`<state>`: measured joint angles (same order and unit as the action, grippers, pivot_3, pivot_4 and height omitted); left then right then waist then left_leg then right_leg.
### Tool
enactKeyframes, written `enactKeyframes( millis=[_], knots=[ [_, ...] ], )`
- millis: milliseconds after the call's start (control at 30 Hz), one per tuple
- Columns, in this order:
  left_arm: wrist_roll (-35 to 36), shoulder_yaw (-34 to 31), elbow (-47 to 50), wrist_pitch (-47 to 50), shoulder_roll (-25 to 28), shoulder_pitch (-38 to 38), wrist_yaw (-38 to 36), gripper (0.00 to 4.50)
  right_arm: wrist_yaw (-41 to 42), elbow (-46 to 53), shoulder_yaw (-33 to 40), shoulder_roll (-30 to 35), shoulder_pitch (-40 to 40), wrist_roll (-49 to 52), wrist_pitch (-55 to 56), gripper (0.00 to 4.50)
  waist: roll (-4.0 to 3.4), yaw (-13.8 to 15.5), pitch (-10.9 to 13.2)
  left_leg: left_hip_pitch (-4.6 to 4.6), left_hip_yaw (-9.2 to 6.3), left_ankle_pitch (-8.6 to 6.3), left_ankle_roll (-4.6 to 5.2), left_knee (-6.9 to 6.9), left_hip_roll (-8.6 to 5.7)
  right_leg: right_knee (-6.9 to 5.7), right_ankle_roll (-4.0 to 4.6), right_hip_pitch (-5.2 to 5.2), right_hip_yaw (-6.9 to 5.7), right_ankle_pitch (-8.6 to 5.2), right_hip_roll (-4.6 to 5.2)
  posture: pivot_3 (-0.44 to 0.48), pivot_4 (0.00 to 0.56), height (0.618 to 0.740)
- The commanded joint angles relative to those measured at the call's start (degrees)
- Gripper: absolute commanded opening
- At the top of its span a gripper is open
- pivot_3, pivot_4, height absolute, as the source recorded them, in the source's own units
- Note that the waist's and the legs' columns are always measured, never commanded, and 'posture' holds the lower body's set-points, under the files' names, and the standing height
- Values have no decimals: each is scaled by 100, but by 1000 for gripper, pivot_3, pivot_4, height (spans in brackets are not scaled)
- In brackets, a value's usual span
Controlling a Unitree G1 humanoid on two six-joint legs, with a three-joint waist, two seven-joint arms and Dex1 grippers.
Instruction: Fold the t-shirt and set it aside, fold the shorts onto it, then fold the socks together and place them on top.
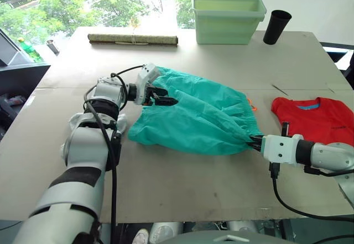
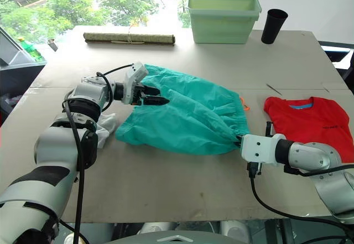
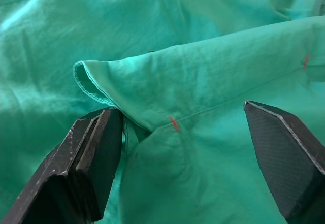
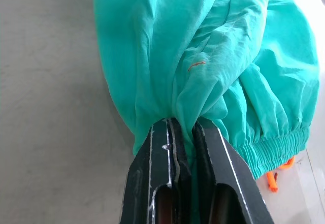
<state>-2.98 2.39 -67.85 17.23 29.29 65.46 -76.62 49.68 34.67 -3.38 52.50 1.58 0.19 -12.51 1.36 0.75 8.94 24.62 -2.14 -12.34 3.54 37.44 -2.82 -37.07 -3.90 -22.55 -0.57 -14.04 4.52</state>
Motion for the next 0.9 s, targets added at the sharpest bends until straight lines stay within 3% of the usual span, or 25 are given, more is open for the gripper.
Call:
enactKeyframes(
  millis=[33, 200, 233, 333, 533, 733, 900],
  knots=[
    [73, 38, 296, 102, 6, -28, -73, 4055, -21, 201, 88, -38, -79, 16, -46, 0, 0, 1, 0, 0, 0, 0, 0, 0, 0, 0, 0, 0, 0, 0, 0, 0, 150, 731],
    [78, -43, 171, -53, -141, -58, 440, 4055, -12, 229, 90, -50, -82, 22, -88, 0, 0, 7, 0, 1, -1, 0, 1, 0, 0, 0, 0, 0, 0, 0, 1, 0, 150, 731],
    [97, -77, 135, -78, -171, -42, 550, 3849, -8, 232, 91, -52, -80, 19, -96, 0, 0, 6, 0, 0, -1, -1, 1, 0, 0, 0, 0, 0, 0, 0, 2, 0, 150, 731],
    [150, -135, 80, -109, -251, -25, 682, 2874, -5, 249, 91, -55, -60, 11, -114, 0, 0, 2, 0, 0, 0, 0, 0, 0, 0, 0, 0, 0, 1, 0, 1, 0, 150, 731],
    [199, -134, 8, -142, -401, -82, 857, 33, -18, 258, 79, -66, -42, 0, -144, 0, 0, 6, 0, 0, 0, 0, 0, 0, -1, -1, 0, 0, 1, 1, 1, 0, 150, 731],
    [654, -529, 261, 95, -148, -101, 483, 33, -172, 330, 191, -249, -150, 140, -566, 0, 1, -8, 0, 0, 0, 1, -1, 0, 0, -2, 1, -3, 2, 1, 1, 0, 150, 731],
    [1524, -879, 1952, 1303, 501, -690, -527, 33, -374, 718, 767, -635, -465, 986, -1810, 0, -2, -50, -1, 3, 1, 12, -21, -1, 7, -6, 3, -10, 10, 1, 0, 0, 150, 731]
  ],
)
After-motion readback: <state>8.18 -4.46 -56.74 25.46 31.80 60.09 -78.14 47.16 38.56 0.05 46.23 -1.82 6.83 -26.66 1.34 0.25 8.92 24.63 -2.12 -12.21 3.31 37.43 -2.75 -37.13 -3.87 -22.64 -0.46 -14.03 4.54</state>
